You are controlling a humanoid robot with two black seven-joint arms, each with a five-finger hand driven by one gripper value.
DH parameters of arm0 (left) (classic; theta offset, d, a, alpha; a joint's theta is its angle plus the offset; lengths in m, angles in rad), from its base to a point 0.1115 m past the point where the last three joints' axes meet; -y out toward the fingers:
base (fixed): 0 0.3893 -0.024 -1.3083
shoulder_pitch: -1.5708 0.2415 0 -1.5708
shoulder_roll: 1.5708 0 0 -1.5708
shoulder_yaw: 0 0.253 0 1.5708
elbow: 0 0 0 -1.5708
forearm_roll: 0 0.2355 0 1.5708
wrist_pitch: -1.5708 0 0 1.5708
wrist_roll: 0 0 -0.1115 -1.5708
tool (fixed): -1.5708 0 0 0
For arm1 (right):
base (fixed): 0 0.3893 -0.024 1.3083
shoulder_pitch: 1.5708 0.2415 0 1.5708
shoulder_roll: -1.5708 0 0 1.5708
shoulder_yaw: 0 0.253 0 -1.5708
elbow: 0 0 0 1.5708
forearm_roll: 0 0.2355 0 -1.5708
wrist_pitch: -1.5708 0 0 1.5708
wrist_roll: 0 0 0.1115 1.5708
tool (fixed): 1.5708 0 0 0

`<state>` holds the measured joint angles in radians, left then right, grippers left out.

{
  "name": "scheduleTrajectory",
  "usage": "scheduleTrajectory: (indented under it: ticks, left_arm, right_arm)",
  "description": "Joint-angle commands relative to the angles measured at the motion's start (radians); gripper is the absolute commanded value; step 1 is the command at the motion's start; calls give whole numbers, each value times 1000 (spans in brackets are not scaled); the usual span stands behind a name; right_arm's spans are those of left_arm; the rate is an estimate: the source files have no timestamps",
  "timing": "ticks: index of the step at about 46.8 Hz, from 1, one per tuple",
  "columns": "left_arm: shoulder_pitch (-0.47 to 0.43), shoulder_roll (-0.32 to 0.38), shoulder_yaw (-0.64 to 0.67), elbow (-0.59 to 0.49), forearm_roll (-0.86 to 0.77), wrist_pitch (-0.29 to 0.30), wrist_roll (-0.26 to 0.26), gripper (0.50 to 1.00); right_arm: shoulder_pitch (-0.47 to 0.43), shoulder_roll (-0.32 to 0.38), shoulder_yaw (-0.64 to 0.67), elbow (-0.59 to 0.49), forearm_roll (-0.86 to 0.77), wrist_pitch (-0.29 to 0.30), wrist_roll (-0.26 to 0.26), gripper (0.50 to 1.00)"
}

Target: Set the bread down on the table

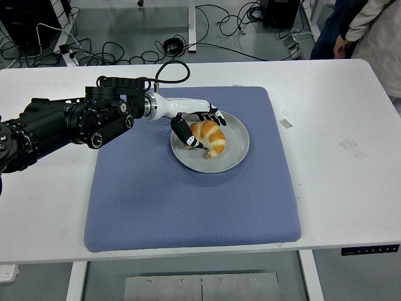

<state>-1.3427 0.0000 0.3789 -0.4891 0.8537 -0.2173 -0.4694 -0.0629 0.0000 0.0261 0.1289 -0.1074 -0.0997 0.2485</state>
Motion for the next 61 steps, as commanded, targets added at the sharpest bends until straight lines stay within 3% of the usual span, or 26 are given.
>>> scheduleTrajectory:
  ticks: [1,5,6,20,30,41,61]
  left_arm:
    - [1,0,2,0,2,4,0,700]
    - [-3,0,11,0,15,4,0,565]
    - [-4,0,11,0,15,4,0,501]
    - [-38,0,12,0,11,-10,0,500]
    - [-98,0,6,9,-5,-63,3,500]
    - [-101,123,2,17,-33,-76,3,500]
    - [-38,235,0,21,-38,-62,9,500]
  right_arm:
    - [0,0,0,0,0,0,0,1000]
    - [0,0,0,0,0,0,0,1000]
    - [0,0,0,0,0,0,0,1000]
    - [0,0,0,0,0,0,0,1000]
    - [0,0,0,0,0,0,0,1000]
    - [0,0,0,0,0,0,0,1000]
    - [0,0,0,0,0,0,0,1000]
